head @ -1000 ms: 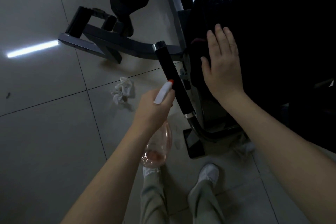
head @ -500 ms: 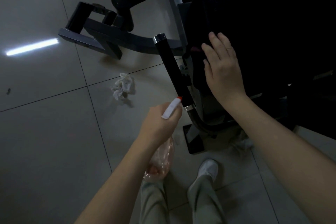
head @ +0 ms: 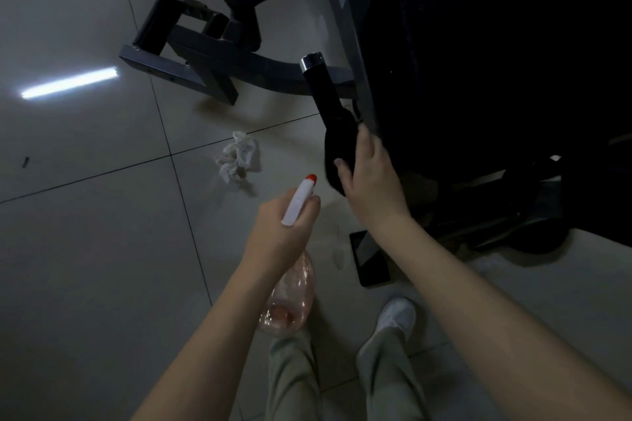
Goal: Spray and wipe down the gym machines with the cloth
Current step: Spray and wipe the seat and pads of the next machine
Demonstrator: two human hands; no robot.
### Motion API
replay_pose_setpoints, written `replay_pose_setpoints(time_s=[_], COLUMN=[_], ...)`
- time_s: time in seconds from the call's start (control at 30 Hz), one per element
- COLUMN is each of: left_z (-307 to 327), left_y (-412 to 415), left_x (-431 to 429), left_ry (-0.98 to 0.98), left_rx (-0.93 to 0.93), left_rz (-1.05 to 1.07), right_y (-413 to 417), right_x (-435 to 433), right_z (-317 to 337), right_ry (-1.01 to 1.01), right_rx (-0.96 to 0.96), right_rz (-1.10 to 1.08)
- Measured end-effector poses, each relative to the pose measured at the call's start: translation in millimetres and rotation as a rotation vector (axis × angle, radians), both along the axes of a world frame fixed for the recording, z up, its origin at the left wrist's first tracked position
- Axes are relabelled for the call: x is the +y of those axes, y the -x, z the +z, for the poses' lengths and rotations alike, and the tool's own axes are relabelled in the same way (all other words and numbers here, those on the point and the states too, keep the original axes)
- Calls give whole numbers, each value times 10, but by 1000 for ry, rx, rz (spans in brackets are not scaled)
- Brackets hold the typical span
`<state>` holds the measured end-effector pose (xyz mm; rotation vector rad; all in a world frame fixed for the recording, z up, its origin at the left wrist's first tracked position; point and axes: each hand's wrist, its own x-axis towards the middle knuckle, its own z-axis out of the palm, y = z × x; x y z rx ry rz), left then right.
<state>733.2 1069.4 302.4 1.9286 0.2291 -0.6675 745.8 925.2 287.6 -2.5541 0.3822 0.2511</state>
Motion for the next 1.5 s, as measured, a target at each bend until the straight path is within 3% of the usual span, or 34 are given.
replay_pose_setpoints(time_s=[0.1, 0.2, 0.3, 0.47, 0.7, 0.83, 1.0, 1.13, 1.23, 1.4, 1.5], left_z=[-28, -18, -16, -7, 40, 22, 10, -15, -69, -127, -128], left_y=[-4, 0, -12, -32, -65, -70, -73, -85, -131, -244, -288], left_x=[31, 42, 38, 47, 103, 119, 118, 96, 99, 139, 168], left_ry=[7, 19, 14, 11, 39, 45, 68, 101, 106, 122, 143], left_rx=[-9, -4, -15, -23, -47, -67, -42, -24, -17, -29, -32], left_rz=[15, -12, -42, -38, -13, 3, 26, 30, 54, 85, 91], right_y=[179, 401, 190, 20, 48, -283, -302, -499, -653, -801, -971], right_x=[66, 103, 144, 188, 39, 184, 78, 133, 250, 68, 28], right_z=[-83, -156, -151, -97, -3, -150, -28, 67, -85, 13, 120], right_ry=[108, 361, 487, 471, 342, 282, 391, 267, 234, 260, 84], right_rx=[81, 107, 162, 233, -160, -15, -36, -143, -20, -59, -172], right_rz=[-42, 52, 15, -37, -13, -60, -2, -52, -55, -19, -98])
